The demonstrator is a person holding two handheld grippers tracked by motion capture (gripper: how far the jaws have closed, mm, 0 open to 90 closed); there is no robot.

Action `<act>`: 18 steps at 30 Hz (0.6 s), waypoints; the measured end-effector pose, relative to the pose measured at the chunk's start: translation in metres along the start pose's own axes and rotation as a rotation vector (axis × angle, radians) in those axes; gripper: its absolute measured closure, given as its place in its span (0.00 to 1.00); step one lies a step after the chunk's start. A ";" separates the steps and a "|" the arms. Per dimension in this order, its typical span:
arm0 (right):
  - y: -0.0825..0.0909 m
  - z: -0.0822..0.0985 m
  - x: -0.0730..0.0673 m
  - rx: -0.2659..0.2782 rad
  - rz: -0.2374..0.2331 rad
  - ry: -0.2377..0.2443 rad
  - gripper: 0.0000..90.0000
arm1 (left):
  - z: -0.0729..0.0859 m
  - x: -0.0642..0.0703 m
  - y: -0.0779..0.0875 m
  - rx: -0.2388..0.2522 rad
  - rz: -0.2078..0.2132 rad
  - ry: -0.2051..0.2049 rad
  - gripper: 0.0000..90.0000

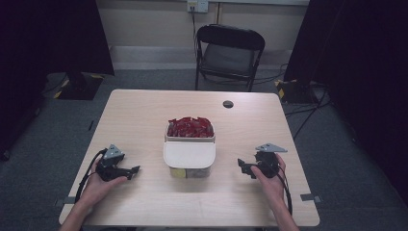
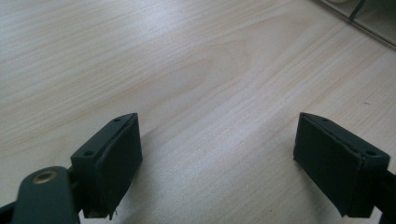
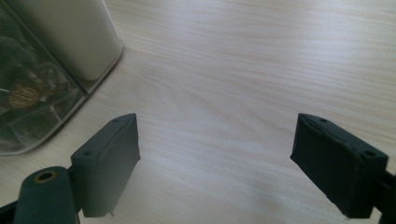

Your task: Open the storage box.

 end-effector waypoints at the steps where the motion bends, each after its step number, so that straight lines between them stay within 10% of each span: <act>1: 0.001 -0.001 -0.002 0.009 -0.001 -0.001 0.17 | 0.000 0.000 0.000 -0.001 0.000 -0.001 0.16; 18: 0.013 -0.013 -0.044 0.050 -0.092 0.084 0.16 | 0.000 0.000 0.000 0.000 0.000 0.000 0.16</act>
Point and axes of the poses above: each handheld gripper's, and its own axes: y roughly backward along the jaws, z roughly out of its underside, x roughly to its right, the point moved 1 cm from there along -y, roughly forward along the jaws, and after that the axes turned 2 degrees about -z, right-handed, at the moved point
